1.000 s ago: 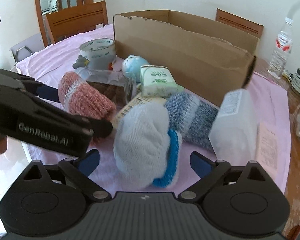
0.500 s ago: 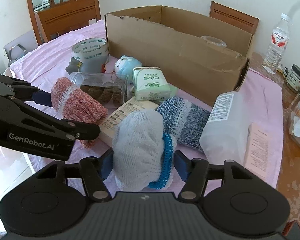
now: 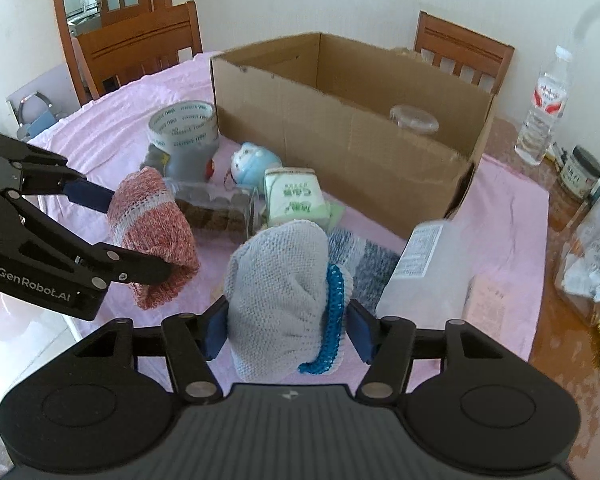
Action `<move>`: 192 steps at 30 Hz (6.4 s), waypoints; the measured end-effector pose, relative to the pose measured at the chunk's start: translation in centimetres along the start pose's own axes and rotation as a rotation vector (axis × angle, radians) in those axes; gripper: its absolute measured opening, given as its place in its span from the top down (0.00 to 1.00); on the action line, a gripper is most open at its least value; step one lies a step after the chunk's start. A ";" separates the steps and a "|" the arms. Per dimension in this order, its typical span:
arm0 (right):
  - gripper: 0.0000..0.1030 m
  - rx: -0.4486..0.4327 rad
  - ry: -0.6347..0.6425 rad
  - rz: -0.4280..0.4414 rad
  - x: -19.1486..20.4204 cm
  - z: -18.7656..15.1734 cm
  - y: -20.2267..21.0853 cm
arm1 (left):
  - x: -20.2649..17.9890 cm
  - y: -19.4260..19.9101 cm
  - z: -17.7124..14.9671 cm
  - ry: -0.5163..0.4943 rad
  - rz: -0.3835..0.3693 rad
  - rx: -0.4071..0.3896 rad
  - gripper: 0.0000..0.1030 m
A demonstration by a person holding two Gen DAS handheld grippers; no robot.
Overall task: Organize objects
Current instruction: 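Grasp the pink sock roll with the left tool while the right tool grasps the white sock, then lower both socks into the cardboard box and open both tools, then move both tools back toward the tape roll and the boxed card, then grasp the tape roll with the left tool while the right tool grasps the white card box, then place the tape roll and card box into the cardboard box, open both tools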
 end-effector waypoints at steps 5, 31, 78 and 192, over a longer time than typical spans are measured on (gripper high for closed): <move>0.37 -0.001 0.022 -0.016 -0.2 1.6 1.2 | 0.2 1.5 2.0 -0.056 -0.023 -0.008 0.30; 0.32 -0.100 -0.018 -0.100 -5.5 17.0 -1.9 | 6.0 -3.7 22.0 -0.061 0.058 -0.154 0.22; 0.00 -0.037 -0.266 -0.201 2.7 1.8 1.5 | 7.0 2.8 2.8 -0.060 0.103 -0.178 0.01; 0.19 0.077 -0.317 -0.259 -0.3 6.2 -0.4 | 15.0 -2.1 12.2 -0.206 -0.073 0.034 0.19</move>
Point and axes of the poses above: each gripper's, at about its wrist camera, not at the fingertips, and y roughly against the way its jaws point, x to its left, z to its top, the point moved 1 cm from there along -y, roughly the way its jaws point, and after that the axes turned 2 degrees about y, right-handed, at the moved point
